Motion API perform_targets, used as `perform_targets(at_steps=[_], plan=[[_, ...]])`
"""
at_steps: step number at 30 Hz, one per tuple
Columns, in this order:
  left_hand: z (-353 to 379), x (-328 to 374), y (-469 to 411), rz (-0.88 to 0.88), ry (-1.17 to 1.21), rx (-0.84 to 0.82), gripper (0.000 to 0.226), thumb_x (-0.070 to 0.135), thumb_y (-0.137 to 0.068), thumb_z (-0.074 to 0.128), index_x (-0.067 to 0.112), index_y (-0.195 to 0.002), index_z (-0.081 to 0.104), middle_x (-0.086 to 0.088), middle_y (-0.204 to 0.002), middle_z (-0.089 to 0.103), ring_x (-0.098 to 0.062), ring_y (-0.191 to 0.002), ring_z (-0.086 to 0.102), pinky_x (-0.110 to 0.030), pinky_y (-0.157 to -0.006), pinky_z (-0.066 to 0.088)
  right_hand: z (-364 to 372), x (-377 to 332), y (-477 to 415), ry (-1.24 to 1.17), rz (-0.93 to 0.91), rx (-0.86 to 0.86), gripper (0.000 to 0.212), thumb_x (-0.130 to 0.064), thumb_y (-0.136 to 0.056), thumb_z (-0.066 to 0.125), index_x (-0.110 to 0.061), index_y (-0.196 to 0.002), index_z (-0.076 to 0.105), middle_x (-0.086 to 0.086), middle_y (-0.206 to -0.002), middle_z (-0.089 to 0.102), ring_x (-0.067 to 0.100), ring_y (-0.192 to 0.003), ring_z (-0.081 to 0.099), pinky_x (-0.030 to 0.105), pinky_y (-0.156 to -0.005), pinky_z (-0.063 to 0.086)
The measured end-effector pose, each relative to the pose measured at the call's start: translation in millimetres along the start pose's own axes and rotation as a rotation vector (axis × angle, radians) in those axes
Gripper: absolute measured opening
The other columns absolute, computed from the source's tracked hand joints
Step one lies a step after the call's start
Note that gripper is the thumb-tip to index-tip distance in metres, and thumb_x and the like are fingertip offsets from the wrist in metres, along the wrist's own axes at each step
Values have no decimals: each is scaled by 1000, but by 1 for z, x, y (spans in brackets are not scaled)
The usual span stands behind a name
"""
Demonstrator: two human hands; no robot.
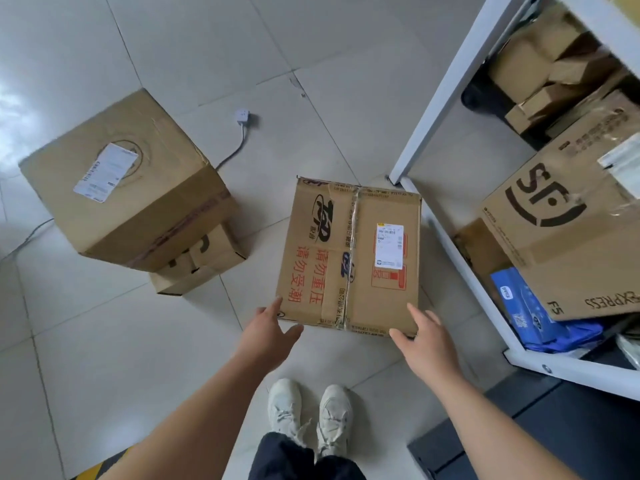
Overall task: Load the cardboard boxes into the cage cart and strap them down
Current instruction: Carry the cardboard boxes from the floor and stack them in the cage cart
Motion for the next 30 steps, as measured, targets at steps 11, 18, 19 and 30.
perform_targets(at_steps=[11,18,19,30], plan=[[86,-50,-182,-27,-50,12,102,47,-80,71,50,-147,-5,-12,-146,26,-40,-129,40,-54,-96,50,107,101,-136,-39,229,4,92,-54,-80,67,-39,-153,13,20,-155,19,36,-139,33,47,-106,40],[121,-72,-236,-32,190,-16,132,34,-68,84,59,-135,-27,-9,-133,46,-31,-110,57,-47,-80,57,134,119,-186,-170,213,7,118,-49,-68,82,-60,-143,-8,14,-147,22,35,-129,40,45,-101,40],[123,-73,-238,-30,201,-4,135,31,-66,86,60,-133,-28,-8,-131,49,-29,-106,59,-44,-75,58,134,119,-188,-199,216,6,121,-46,-66,84,-61,-142,-8,13,-144,25,34,-126,43,44,-99,41],[19,-27,-186,1,209,195,103,44,-64,85,44,-141,17,10,-119,58,-17,-90,61,-32,-59,52,56,60,-155,-251,157,117,99,-57,-63,81,-50,-146,25,4,-137,42,23,-111,54,36,-89,46]])
Point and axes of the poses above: each hand's wrist, its own y-axis away from the middle knuckle, its own z-axis out of the palm, x = y × z, the point moved 10 cm from there along -y, towards the middle knuckle
